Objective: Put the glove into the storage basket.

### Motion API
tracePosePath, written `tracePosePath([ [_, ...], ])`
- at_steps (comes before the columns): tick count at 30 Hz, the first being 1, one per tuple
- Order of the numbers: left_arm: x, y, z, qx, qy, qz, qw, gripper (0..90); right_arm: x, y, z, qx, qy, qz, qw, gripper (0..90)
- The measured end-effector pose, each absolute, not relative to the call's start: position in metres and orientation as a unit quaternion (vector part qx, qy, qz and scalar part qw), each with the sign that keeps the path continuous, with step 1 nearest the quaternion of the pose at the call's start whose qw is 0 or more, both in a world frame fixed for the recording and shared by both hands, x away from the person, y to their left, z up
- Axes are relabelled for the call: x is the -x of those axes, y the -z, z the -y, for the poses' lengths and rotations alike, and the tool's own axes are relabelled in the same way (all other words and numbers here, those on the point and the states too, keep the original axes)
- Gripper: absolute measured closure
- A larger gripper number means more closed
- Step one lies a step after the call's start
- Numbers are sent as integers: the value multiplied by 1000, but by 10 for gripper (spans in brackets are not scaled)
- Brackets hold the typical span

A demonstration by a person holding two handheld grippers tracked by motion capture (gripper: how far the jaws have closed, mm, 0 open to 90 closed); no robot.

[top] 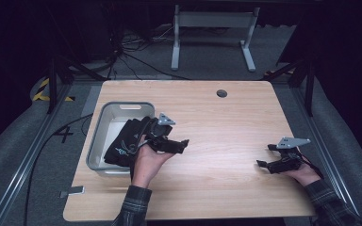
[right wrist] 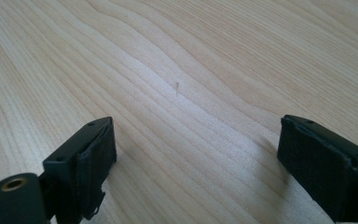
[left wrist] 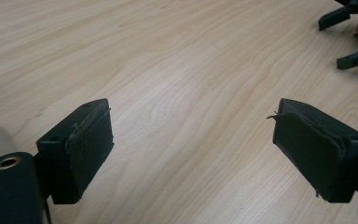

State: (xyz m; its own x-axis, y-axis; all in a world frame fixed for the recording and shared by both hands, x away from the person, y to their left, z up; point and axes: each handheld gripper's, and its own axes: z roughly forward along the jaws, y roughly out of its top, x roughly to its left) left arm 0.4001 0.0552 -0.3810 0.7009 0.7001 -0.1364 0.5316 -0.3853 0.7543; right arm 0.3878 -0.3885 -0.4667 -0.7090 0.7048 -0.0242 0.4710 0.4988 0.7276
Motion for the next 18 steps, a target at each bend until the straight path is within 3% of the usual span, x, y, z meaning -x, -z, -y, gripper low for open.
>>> tracePosePath([
  [18,-386,439,4,-859,-98,-340,370,98,-388,467,389,-344,-362,-851,162,121],
])
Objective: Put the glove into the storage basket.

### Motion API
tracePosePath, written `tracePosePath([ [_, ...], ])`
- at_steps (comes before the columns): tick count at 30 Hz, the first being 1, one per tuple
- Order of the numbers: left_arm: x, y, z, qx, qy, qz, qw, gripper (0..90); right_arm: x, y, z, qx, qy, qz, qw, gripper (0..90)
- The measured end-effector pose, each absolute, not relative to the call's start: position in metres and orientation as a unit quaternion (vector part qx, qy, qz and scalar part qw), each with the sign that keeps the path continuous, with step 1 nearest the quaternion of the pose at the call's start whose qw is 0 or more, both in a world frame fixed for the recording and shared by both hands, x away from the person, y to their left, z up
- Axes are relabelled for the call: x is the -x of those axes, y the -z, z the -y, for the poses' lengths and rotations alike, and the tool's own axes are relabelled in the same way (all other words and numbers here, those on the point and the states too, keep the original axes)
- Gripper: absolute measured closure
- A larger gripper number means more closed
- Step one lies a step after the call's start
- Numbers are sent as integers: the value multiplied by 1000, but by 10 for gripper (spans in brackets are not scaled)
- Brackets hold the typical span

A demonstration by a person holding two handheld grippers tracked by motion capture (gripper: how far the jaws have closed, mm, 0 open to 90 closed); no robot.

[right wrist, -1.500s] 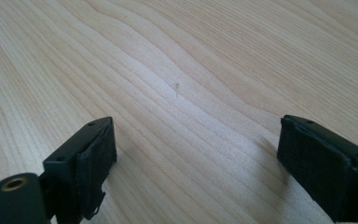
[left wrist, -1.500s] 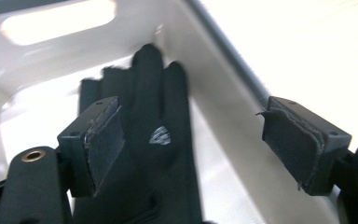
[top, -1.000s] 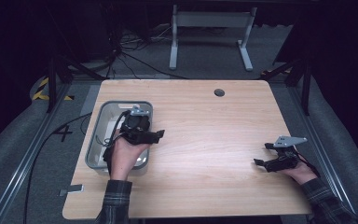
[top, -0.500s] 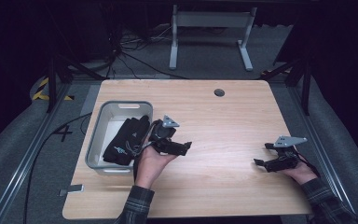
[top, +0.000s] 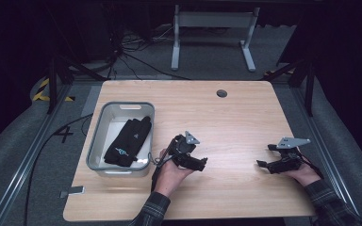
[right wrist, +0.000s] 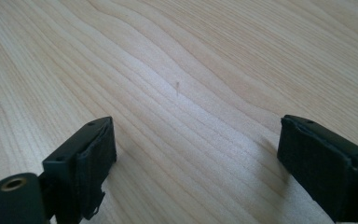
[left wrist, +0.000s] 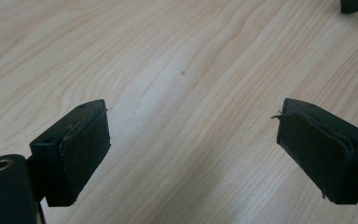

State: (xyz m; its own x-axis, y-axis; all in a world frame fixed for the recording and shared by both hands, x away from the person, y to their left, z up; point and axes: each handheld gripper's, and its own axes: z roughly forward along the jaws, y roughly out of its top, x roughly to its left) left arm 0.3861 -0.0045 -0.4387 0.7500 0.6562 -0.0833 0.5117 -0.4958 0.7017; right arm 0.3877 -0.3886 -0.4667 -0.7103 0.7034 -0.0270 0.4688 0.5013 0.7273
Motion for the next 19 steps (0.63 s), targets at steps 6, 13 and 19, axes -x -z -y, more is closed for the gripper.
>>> tracePosePath([
  [6,-386,460,12,-868,-97,-339,349,89,-388,467,389,-344,-361,-851,163,120],
  [13,-385,470,17,-878,-109,-328,333,36,-388,467,388,-343,-361,-852,162,120],
  [19,-383,474,17,-876,-114,-318,343,0,-388,467,388,-343,-362,-852,162,121],
])
